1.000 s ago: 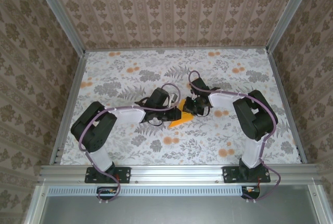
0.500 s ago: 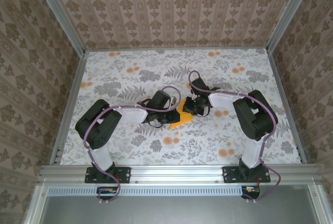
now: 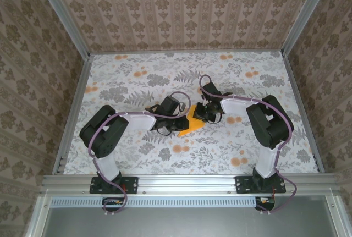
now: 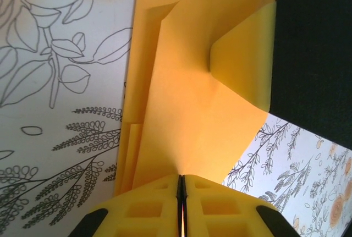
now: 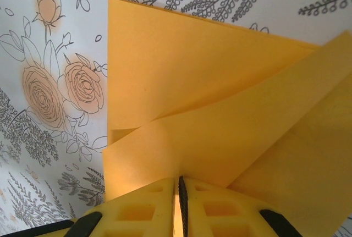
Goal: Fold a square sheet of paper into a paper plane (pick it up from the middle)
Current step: Fourth fold the wing at the center of the table.
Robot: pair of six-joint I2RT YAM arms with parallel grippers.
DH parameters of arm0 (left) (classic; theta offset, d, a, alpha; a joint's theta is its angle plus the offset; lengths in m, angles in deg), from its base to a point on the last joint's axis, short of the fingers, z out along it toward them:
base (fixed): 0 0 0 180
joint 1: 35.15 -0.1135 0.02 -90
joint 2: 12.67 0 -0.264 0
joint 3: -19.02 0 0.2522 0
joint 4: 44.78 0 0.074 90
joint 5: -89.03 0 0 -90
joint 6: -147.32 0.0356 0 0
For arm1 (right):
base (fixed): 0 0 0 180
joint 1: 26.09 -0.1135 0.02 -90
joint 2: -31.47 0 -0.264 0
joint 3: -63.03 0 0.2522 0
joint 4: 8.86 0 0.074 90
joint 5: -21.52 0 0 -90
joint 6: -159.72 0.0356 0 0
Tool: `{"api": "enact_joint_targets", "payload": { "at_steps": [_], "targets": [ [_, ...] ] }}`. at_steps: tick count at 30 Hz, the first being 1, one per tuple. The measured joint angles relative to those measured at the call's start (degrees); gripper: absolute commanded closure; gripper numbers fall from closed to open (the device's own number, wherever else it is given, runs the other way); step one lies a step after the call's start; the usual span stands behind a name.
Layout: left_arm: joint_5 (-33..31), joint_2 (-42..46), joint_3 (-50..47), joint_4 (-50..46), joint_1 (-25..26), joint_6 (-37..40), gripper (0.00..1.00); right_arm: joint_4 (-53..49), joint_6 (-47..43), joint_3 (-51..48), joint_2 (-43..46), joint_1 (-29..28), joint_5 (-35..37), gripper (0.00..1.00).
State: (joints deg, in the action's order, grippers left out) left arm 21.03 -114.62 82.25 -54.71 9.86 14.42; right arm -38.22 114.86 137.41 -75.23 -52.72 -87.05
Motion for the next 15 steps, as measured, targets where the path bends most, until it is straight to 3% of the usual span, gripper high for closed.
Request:
{"api": "enact_joint_targets", "payload": {
  "at_steps": [15],
  "targets": [
    [-0.83,-0.35,-0.13,-0.72,-0.09,-0.35,0.98,2.25,-1.95,-0.76,0.48,0.76,-3.32,0.87]
  ]
}}
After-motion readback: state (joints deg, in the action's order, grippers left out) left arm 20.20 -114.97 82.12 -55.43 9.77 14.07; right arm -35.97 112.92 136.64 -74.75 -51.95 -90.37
